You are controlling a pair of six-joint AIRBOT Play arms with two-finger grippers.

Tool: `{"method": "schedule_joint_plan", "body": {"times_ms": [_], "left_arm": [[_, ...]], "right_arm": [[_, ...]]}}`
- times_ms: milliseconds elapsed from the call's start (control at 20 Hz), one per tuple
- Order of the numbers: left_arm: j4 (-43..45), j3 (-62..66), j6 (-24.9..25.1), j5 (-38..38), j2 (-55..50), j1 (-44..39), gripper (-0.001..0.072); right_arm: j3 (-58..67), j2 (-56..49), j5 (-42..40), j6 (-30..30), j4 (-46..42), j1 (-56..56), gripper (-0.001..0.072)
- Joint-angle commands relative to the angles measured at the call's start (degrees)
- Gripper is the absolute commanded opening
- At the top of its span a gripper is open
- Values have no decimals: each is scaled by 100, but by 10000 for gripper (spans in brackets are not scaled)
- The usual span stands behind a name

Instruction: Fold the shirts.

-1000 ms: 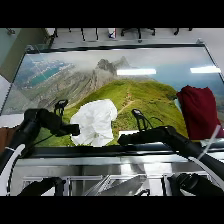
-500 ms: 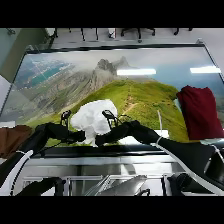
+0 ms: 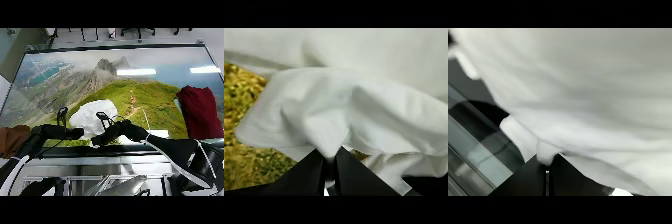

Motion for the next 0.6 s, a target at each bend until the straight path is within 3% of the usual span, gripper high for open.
{"method": "schedule_joint_plan", "body": {"times_ms": [0, 150, 250, 400, 550], "left_arm": [[-2, 267, 4, 44, 844, 208, 14], [-9, 1176, 0, 223, 1891, 715, 14], [-63, 1993, -52, 201, 2448, 1043, 14], [-72, 3440, -133, 205, 2811, 1174, 13], [-70, 5071, -192, 258, 2553, 785, 14]], "right_arm": [[22, 310, -1008, 94, -874, -339, 16], [39, 1458, -2105, 619, -2332, -1095, 15], [256, 2448, -2400, 763, -2872, -1692, 15], [1095, 3705, -2413, 680, -2894, -2389, 15], [2430, 4365, -2374, 498, -2874, -2494, 15]]}}
